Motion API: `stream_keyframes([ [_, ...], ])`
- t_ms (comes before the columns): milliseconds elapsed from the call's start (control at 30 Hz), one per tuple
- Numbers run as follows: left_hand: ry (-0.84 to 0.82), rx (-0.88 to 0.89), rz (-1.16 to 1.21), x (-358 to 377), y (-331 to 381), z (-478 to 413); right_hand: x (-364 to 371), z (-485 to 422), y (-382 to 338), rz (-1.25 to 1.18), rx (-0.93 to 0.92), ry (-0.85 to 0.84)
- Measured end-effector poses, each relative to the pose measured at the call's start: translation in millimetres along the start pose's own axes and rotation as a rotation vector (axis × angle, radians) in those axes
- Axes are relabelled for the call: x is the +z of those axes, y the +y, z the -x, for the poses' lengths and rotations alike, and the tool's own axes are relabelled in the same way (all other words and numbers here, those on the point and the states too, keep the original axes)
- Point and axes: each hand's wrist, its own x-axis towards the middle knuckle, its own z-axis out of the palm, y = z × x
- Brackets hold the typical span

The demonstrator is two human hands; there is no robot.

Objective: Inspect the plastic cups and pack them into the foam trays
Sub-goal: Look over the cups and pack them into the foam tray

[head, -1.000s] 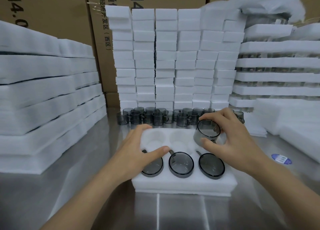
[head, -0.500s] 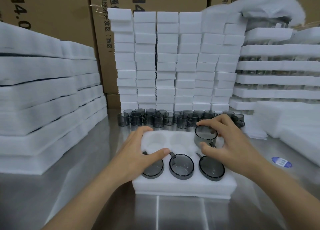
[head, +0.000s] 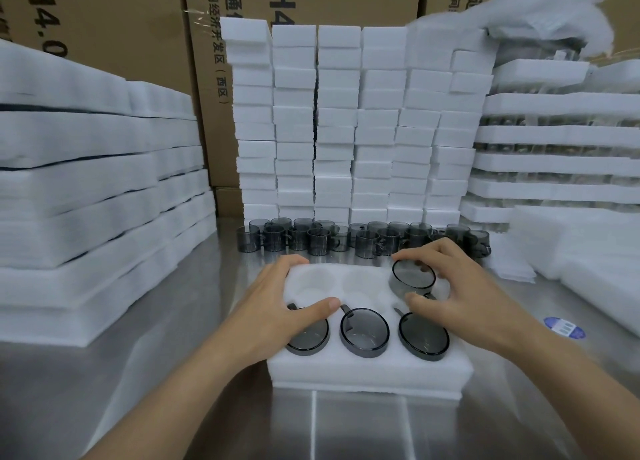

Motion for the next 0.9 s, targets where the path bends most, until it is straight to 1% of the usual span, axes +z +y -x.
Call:
stream_keyframes([
  [133, -0.004, -0.002, 0.003, 0, 0, 0, -2, -2, 2, -0.177, 0.095, -0.013],
  [500, -0.008, -0.021, 0.038, 2, -4, -1, 15, -3, 16, -0.397, 0.248, -0.091],
  [633, -0.050, -0.075, 0.107, 6, -7, -3, 23, -1, 18, -0.499, 0.316, -0.114],
  [800, -0.067, -0.164, 0.220, 10, -13, -14, 25, -5, 14, -0.515, 0.366, -0.137],
  [900, -0.058, -0.192, 0.309, 12, -17, -18, 25, -2, 14, -0.467, 0.339, -0.098],
])
